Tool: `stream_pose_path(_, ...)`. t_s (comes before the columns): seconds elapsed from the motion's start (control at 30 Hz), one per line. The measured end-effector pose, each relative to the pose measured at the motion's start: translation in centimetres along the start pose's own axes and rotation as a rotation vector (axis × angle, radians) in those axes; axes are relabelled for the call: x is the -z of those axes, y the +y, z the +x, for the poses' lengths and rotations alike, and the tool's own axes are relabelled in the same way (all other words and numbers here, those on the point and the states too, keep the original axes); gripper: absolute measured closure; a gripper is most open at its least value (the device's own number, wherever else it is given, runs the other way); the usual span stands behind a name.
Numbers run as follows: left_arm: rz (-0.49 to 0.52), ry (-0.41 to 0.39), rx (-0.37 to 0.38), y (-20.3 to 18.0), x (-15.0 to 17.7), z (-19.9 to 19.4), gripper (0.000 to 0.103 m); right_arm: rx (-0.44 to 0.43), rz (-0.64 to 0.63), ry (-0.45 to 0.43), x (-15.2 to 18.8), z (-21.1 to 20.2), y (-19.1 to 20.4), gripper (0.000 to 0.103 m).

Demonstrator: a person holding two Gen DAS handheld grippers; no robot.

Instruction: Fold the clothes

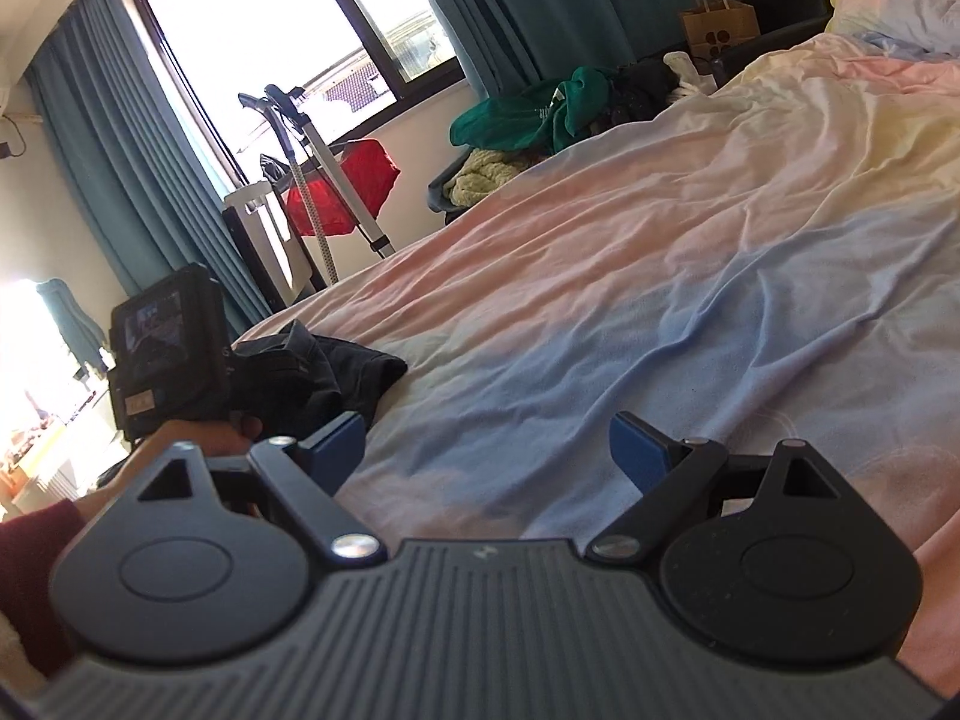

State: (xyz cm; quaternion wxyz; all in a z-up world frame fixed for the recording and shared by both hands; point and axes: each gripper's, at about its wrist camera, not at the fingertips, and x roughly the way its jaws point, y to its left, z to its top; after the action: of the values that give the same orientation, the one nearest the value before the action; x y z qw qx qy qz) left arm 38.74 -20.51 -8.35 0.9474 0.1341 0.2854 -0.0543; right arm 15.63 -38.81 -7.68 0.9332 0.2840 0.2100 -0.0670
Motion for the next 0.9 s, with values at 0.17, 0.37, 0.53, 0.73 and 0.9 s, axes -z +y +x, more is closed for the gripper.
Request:
stream_pose_path(0.17,0.081,-0.155,0.086,0.4,0.5,-9.3,0.099,-0.011,-0.001,-0.017,0.1,-0.2,0.2,0.013)
stream_pose_path(0.37,0.054,-0.244,0.164,4.4,5.0,-22.2,0.099,-0.057,-0.002,-0.060,-0.2,-2.4,0.7,0.013)
stream_pose_path(0.53,0.101,-0.216,0.196,6.6,13.7,-29.6,0.099,-0.148,0.038,-0.028,-0.2,-4.3,0.8,0.013)
stream_pose_path(0.73,-0.183,-0.075,0.167,10.8,20.1,-30.4,0.099,-0.331,0.180,0.121,1.0,-5.3,1.0,0.014)
stream_pose_path(0.9,-0.281,-0.156,0.125,13.4,19.8,-31.2,0.098,-0.439,0.259,0.195,0.7,-3.8,2.9,0.032)
